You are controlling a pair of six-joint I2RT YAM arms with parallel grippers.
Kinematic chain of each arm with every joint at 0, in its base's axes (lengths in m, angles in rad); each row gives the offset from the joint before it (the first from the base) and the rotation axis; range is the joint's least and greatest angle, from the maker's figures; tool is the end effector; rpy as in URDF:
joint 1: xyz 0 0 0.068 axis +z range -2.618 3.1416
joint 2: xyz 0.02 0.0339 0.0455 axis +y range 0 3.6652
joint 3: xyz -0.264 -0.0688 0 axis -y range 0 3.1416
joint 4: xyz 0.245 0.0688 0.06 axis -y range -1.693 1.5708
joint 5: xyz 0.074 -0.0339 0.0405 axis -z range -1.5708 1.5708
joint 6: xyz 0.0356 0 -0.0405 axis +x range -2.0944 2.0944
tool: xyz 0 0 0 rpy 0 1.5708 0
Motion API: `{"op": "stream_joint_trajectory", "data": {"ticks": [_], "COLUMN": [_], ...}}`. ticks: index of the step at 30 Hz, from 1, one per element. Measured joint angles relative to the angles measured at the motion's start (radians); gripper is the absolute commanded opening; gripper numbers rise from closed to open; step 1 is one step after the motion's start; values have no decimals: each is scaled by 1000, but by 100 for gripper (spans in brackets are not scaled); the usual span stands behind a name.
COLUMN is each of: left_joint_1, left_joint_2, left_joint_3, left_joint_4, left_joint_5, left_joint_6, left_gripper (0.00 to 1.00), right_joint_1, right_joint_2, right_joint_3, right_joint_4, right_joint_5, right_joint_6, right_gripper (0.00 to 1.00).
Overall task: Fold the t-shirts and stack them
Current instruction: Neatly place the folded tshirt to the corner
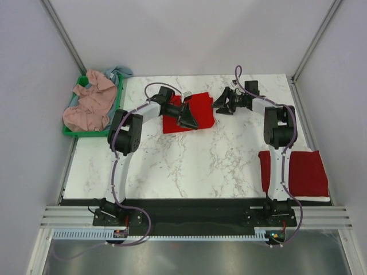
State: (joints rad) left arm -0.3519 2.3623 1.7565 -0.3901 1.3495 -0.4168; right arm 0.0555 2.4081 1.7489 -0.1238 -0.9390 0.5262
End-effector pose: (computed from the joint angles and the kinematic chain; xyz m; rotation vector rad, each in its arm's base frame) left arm 0.4460 -0.2008 0.1402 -0.4739 -2.3405 1.9811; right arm 0.5115 0.0572 0.1206 0.0645 2.3416 1.3872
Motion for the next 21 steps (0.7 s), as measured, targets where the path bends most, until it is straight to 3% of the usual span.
{"op": "stream_joint_trajectory", "data": {"ticks": [10,21], "left_joint_1": [3,3], "left_joint_2": [104,152], "left_joint_3": [-6,1], "left_joint_4": [221,257], "left_joint_5": [42,32], "left_joint_6": [-240,-273], "left_gripper": [38,38], "right_joint_1": [27,57], "right_joint_2": [48,71], "right_joint_3": [25,29], "right_joint_4": [71,109], "right_joint_5": [-33,-17], "right_joint_6": [71,112], "right_gripper": [72,61]}}
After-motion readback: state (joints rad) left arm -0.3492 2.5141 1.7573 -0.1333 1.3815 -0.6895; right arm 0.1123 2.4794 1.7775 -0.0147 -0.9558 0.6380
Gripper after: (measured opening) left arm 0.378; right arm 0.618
